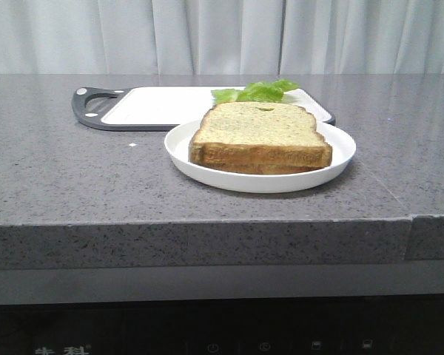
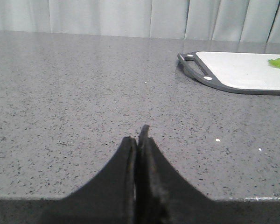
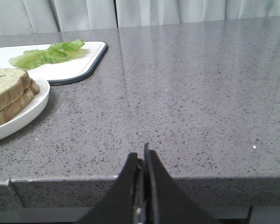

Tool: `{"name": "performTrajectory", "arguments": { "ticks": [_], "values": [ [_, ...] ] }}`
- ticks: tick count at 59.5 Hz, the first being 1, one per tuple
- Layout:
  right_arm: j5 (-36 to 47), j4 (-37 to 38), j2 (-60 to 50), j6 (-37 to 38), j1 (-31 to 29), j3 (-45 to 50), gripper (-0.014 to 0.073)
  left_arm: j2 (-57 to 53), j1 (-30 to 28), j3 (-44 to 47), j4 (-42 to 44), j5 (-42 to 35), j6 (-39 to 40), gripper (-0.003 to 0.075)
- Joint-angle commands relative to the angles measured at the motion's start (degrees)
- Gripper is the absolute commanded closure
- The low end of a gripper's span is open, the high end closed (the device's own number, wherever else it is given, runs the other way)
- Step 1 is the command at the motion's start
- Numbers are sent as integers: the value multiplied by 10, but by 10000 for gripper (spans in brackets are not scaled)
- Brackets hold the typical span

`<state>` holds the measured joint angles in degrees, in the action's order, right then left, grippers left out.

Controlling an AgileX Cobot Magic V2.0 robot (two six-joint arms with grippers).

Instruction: Left arm grabs bread, right arm adds lettuce

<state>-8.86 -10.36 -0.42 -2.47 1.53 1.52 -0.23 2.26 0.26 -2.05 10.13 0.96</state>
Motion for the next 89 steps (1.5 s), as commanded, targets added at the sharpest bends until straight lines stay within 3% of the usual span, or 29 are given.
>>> {"name": "performTrajectory", "arguments": {
  "ticks": [1, 67, 76, 81, 89],
  "values": [
    [42, 7, -13, -4, -3, -1, 654, -10, -1, 3, -6, -51, 3, 741],
    [42, 7, -13, -4, -3, -1, 654, -10, -1, 3, -6, -51, 3, 741],
    [65, 7, -13, -4, -3, -2, 654, -10, -1, 3, -13, -82, 3, 741],
    [74, 7, -13, -4, -3, -14, 654, -10, -1, -14, -10, -96, 3, 741],
    [8, 8, -1, -4, -3, -97, 654, 14, -1, -94, 3, -51, 3, 741]
  ]
}}
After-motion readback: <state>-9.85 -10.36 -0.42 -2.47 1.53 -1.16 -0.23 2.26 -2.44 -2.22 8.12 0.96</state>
